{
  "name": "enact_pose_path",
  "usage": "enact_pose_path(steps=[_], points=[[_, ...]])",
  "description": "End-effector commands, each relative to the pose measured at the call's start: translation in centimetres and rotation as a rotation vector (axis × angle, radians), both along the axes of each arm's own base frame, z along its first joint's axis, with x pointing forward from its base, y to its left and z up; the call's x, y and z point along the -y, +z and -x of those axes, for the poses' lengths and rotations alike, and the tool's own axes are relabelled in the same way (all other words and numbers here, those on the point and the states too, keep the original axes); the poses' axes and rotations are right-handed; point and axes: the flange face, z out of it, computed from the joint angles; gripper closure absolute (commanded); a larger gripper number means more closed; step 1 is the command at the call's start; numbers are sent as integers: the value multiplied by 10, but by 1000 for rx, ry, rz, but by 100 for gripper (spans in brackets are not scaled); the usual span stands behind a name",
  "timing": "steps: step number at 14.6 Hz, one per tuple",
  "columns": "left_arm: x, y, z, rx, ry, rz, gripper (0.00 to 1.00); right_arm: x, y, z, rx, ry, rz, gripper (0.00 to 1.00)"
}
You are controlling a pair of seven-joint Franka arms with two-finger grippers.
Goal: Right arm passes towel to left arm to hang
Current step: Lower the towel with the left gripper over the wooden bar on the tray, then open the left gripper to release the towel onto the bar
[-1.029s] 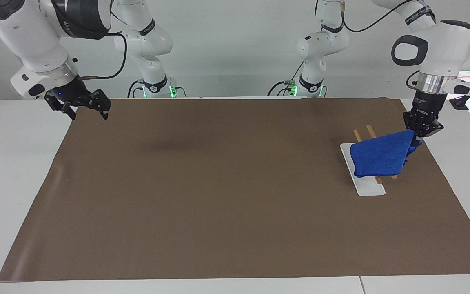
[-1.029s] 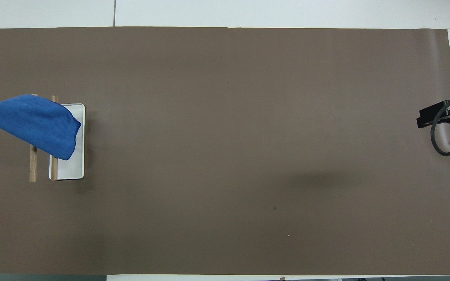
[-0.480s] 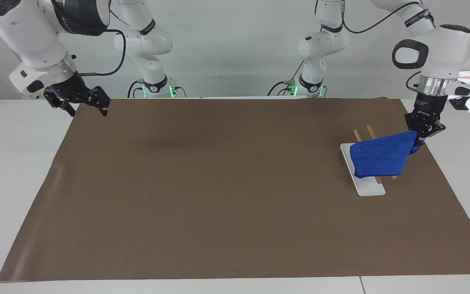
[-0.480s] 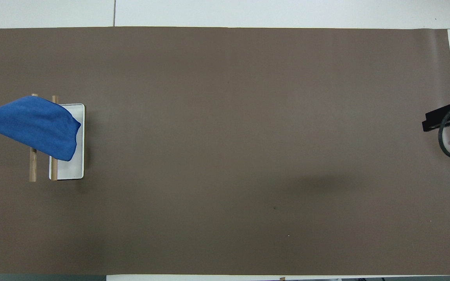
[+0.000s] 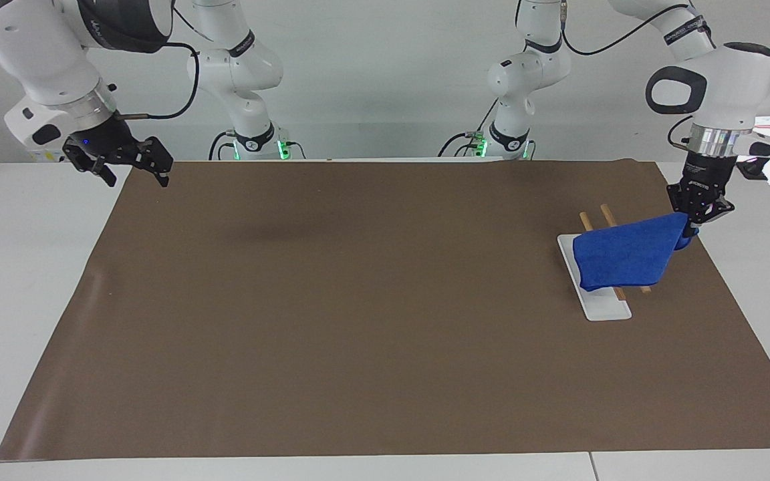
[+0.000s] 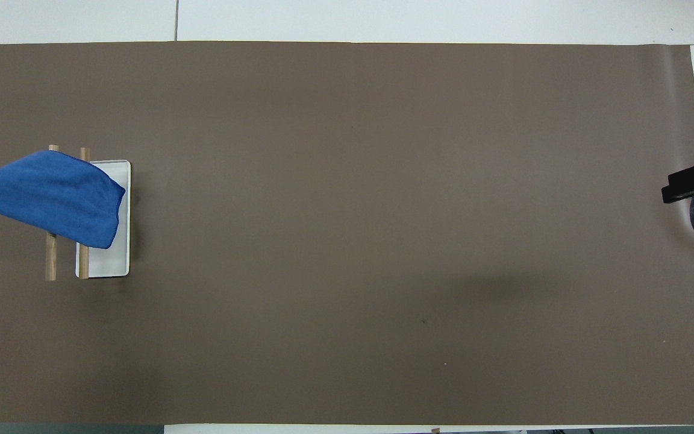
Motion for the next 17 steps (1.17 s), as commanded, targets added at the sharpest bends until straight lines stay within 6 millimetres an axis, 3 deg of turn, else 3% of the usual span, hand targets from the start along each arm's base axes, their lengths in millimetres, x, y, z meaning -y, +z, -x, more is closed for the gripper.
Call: enact_pose_path(steps=[1,6,9,12,17], points=[[-2,-2,7,-6,-33,-39,0,-3,1,4,8,16,-2,0],[-5,3,2,-8,-41,-40,0,1,0,6,-1,9,-3,0],[-2,17,-3,-15,-115,-65,0,0,0,5,-1,11,-3,0],[21,26,-11,-25,-371,-164,0,0,0,5,-1,12,-4,0],[83,55,-41,-81,-832,-258,0,0,0,6,-3,12,-4,0]])
